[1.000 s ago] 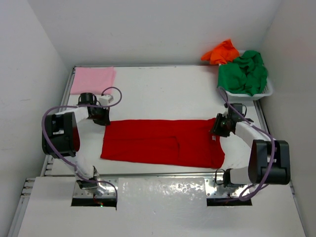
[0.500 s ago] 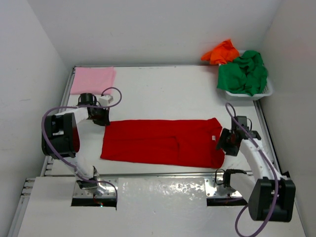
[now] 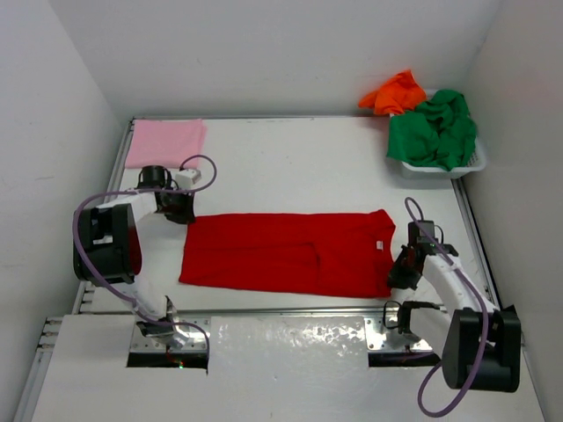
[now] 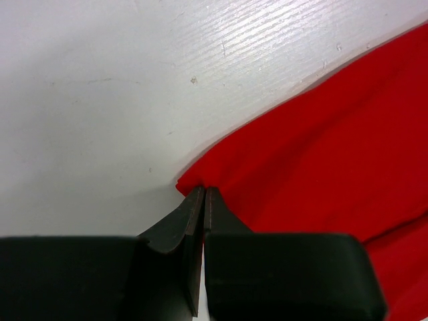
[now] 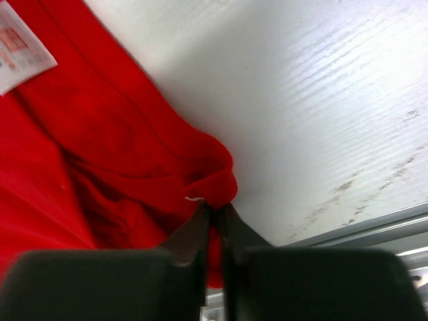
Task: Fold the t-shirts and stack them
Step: Rotate the tshirt 90 degrees
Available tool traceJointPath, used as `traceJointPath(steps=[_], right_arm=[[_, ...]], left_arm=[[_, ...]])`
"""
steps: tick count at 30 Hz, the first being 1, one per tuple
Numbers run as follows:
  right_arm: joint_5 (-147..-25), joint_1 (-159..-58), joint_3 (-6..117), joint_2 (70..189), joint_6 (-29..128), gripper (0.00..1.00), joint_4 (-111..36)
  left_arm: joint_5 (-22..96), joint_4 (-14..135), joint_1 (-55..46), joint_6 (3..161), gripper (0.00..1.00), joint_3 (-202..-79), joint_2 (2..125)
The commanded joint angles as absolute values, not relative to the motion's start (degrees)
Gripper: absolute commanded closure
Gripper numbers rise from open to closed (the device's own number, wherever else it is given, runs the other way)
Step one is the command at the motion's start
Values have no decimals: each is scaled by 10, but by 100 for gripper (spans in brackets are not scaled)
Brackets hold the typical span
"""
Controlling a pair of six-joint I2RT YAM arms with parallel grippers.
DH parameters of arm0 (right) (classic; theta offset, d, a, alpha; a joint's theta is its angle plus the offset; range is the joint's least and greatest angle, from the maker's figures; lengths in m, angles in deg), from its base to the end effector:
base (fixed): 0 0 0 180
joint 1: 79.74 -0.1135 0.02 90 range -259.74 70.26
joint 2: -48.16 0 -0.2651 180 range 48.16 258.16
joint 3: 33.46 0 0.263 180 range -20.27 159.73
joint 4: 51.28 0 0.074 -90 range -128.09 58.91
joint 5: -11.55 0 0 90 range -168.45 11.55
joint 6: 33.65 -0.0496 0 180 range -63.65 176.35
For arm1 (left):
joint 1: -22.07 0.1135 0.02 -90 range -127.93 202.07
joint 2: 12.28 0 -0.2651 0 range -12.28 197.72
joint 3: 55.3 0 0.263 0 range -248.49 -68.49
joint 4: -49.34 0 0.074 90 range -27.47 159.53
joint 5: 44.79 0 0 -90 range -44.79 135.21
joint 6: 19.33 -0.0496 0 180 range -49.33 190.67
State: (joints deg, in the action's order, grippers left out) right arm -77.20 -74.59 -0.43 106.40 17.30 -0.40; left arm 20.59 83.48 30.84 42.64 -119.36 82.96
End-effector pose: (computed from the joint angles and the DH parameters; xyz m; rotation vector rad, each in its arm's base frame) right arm 0.1474 -0.0144 0.1069 1.0954 2.6875 0.0729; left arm 0.3184 0.0282 0.1331 0.5531 2.5232 -0.3561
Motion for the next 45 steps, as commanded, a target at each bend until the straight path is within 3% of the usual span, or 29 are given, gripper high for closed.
traceJointPath(steps=[1,13,23,28,31,35,37,40,45], right_arm=[[-773,-746,-37,1119,146,98,-105],[-778,-784,191,1372,202,100,-209],[-757,-841,451,1596,244,100,-160],[-715,-841,648,1727,285,100,-108],[-699,-840,787,1794,311,100,-65],[-726,-840,991,1929,323,100,-29],[-750,-840,1037,1962,312,99,-36],[-770,-840,1066,1992,293,89,-109],[-769,-833,1114,2016,271,62,-163]], left_arm=[[206,829,318,416,100,-1188,804],[217,863,367,384,100,-1146,769],[241,892,413,357,100,-1112,724],[241,912,425,331,100,-1109,720],[204,938,424,298,94,-1108,710],[124,999,417,234,74,-1115,703],[122,1010,405,217,69,-1110,704],[129,1011,396,209,64,-1100,712],[135,1013,395,214,63,-1103,727]])
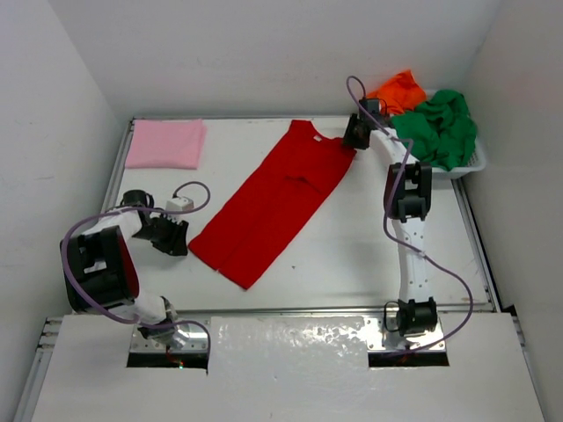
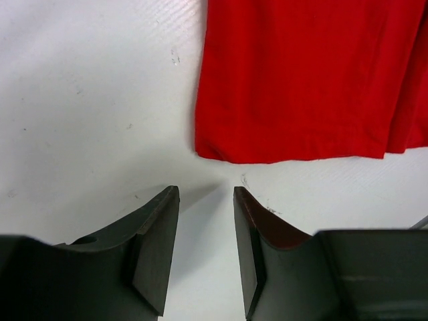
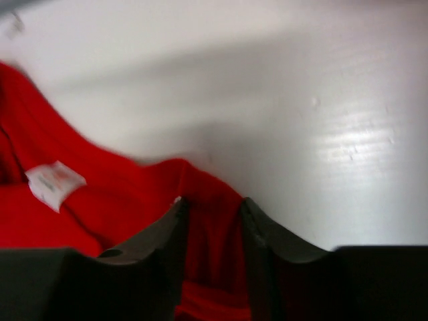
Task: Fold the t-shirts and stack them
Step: Rotate the tshirt 90 degrees
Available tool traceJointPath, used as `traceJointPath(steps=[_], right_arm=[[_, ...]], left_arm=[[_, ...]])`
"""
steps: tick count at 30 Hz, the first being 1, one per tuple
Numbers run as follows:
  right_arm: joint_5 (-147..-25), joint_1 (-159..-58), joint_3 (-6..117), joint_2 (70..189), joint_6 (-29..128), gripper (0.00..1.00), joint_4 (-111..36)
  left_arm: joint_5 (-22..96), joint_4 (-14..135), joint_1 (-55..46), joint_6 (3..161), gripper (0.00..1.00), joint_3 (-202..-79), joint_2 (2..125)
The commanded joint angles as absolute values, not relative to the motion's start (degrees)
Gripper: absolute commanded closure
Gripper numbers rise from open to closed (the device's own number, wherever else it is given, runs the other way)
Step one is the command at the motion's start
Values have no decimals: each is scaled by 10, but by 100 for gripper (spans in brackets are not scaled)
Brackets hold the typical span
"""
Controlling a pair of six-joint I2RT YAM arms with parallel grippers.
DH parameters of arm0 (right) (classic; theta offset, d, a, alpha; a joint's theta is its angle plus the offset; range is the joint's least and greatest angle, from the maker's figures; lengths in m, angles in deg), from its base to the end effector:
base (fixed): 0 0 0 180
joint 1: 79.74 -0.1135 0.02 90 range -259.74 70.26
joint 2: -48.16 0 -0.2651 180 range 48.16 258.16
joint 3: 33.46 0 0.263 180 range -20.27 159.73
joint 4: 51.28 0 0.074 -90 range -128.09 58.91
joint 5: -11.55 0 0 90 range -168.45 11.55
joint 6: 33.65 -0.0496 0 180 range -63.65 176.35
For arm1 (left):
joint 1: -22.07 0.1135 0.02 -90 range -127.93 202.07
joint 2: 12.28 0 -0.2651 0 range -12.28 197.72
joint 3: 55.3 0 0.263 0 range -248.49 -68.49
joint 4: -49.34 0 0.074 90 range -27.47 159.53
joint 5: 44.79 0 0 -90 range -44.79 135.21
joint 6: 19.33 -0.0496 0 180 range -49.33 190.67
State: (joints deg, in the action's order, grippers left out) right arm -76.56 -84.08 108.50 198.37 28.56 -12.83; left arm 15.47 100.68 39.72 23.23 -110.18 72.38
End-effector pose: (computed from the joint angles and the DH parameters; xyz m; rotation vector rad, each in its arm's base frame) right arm 0.5935 0.0434 0.1175 0.5025 2.3440 0.2253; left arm 0.2378 0.0498 0.1312 0.7458 2.5879 -0.4902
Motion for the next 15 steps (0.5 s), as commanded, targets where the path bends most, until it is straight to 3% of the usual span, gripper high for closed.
traceJointPath(steps=[1,8,15], right_arm=[[-770,-825,1122,2017,254,59,-170],[-817,-817,1156,1966,227,41,-273],[-829,-875,1091,1851,240,36,-293]], left_arm=[[135,1015,395,214,63,-1105,730],[143,1006,395,233,63,-1118,742],[151,985,395,263,63,-1127,732]])
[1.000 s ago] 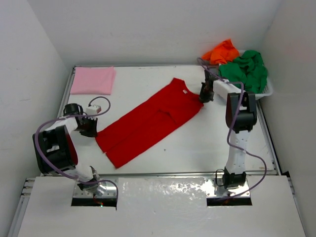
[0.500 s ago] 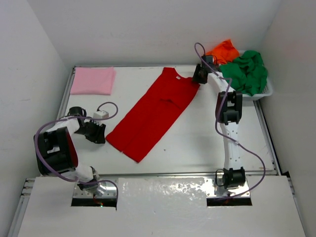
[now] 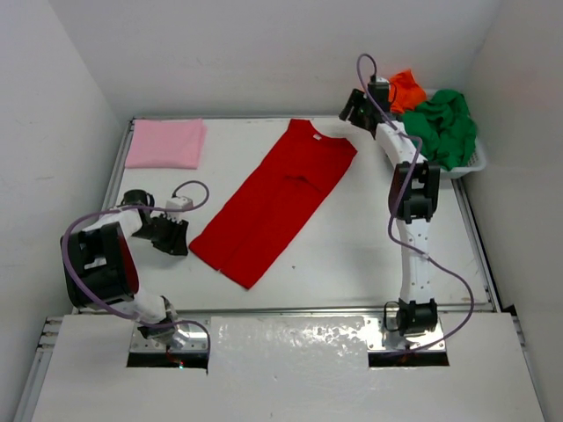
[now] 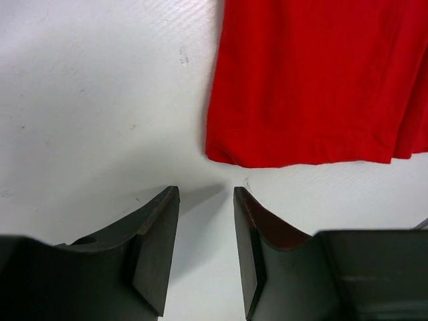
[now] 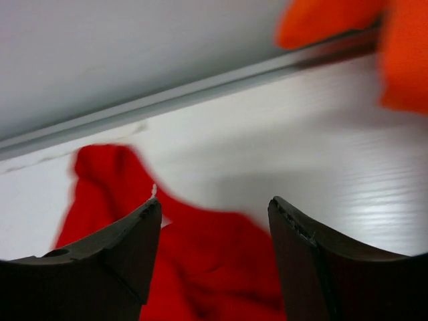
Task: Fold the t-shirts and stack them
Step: Rotate the tshirt 90 degrees
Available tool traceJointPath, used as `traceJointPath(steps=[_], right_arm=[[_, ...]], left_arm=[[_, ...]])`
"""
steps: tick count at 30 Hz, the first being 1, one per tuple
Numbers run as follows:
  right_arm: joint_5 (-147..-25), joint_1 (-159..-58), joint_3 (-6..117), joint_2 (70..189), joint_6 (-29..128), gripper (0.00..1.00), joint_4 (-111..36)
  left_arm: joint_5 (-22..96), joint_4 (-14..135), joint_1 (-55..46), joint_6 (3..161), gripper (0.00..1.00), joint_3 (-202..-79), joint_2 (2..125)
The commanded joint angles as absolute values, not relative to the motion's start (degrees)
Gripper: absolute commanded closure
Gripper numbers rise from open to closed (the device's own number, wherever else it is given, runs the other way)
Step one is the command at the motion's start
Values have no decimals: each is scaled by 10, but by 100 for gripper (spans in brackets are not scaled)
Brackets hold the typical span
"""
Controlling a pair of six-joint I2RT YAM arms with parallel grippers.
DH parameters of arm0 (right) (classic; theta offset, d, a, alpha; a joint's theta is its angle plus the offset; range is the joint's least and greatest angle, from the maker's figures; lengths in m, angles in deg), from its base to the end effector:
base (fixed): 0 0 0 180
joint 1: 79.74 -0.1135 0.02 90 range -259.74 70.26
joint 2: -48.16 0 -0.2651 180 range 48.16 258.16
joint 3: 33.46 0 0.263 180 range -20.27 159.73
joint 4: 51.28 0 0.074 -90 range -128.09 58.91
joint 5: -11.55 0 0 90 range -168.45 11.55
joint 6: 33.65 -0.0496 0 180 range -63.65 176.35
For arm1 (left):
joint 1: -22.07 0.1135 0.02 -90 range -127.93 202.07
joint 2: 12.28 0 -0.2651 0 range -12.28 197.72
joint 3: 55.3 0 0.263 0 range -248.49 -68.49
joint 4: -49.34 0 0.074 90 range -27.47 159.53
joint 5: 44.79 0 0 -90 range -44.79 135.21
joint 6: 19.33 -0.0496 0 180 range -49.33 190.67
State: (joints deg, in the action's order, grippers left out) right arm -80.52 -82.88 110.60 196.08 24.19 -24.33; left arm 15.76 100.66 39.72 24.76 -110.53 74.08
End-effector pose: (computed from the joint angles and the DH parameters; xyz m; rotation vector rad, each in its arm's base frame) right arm 0.6121 0.0354 0.1733 0.5136 2.0719 0.4043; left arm 0.2396 0.0506 0.1259 0.7086 2.6220 -0.5123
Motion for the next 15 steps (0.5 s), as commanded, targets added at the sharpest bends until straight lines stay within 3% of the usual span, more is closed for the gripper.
traceJointPath(steps=[1,4,8,10,13,15], right_arm=[[-826,-880,1079,1833,233,36,-285],[-806,-905,1011,1743,208,36,-227],[-785,-953,687,1556,103,37,-209],[-785,-1005,466,1427,15,40,-275],[-739,-1119,282,1312,-103,45,-306],[-713,-1214,230,1279,-188,47,-315]], left_arm=[[156,980,395,268,63,-1126,729],[175,953,396,293,63,-1122,714],[187,899,403,350,63,-1120,702],[195,887,403,380,63,-1124,701],[183,871,404,407,63,-1130,695],[169,863,402,418,63,-1131,689]])
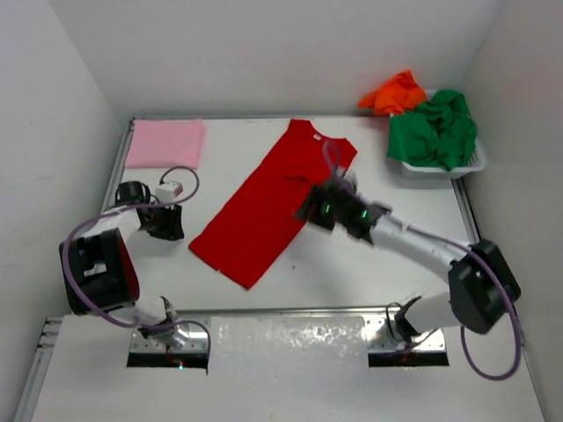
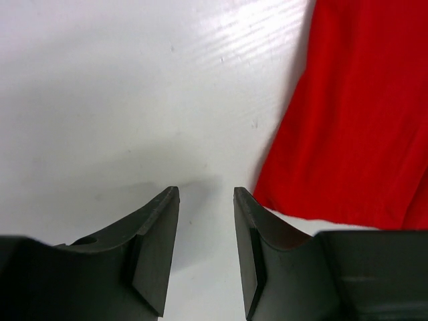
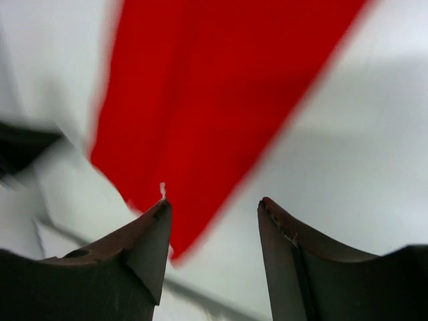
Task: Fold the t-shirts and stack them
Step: Rotate the tshirt 90 degrees
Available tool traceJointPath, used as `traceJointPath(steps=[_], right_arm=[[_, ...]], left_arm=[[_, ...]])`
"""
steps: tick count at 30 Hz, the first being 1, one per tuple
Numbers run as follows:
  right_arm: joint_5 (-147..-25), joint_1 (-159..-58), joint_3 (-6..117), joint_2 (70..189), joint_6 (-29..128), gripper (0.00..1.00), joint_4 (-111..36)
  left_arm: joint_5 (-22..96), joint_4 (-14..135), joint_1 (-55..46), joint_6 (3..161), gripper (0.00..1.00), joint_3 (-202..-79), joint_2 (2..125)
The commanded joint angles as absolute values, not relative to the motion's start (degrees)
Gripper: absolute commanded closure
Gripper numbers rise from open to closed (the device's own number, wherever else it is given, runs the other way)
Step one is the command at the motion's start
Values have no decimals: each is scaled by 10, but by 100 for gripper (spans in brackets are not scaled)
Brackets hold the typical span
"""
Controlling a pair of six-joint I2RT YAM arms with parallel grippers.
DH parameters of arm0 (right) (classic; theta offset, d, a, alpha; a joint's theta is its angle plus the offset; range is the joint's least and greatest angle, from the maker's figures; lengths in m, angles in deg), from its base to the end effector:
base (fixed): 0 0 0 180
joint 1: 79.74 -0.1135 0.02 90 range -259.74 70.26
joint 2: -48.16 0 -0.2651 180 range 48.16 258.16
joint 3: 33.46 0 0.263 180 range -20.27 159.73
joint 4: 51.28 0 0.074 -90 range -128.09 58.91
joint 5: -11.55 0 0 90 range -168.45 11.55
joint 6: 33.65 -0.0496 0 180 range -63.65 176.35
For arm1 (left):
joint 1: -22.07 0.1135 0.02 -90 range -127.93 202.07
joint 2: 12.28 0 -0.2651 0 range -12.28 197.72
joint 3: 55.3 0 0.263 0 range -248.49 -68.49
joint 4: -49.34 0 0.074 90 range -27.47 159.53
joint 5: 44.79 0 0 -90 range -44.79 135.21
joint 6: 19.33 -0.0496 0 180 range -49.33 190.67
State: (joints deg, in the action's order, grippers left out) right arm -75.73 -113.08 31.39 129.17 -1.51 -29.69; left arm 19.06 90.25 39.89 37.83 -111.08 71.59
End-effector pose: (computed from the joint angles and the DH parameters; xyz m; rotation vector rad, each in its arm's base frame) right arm 0.2760 0.1788 0.2265 0.5270 2.2959 0.7862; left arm 0.2601 0.0606 0.1426 0.4508 2.5632 -0.3396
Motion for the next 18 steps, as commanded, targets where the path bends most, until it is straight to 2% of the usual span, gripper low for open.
traceJointPath(steps=[1,5,8,18], right_arm=[[-708,-1243,187,1276,-214,48,-352],[-683,-1361,173,1318,-280,48,-405],[-672,-1408,197,1374,-306,48,-426],[-649,-1445,236,1490,-382,45,-463]], left_arm=[[157,861,402,418,63,-1132,682],[151,848,402,418,63,-1123,663],[153,841,402,418,63,-1117,650],[134,857,402,411,63,-1121,606]])
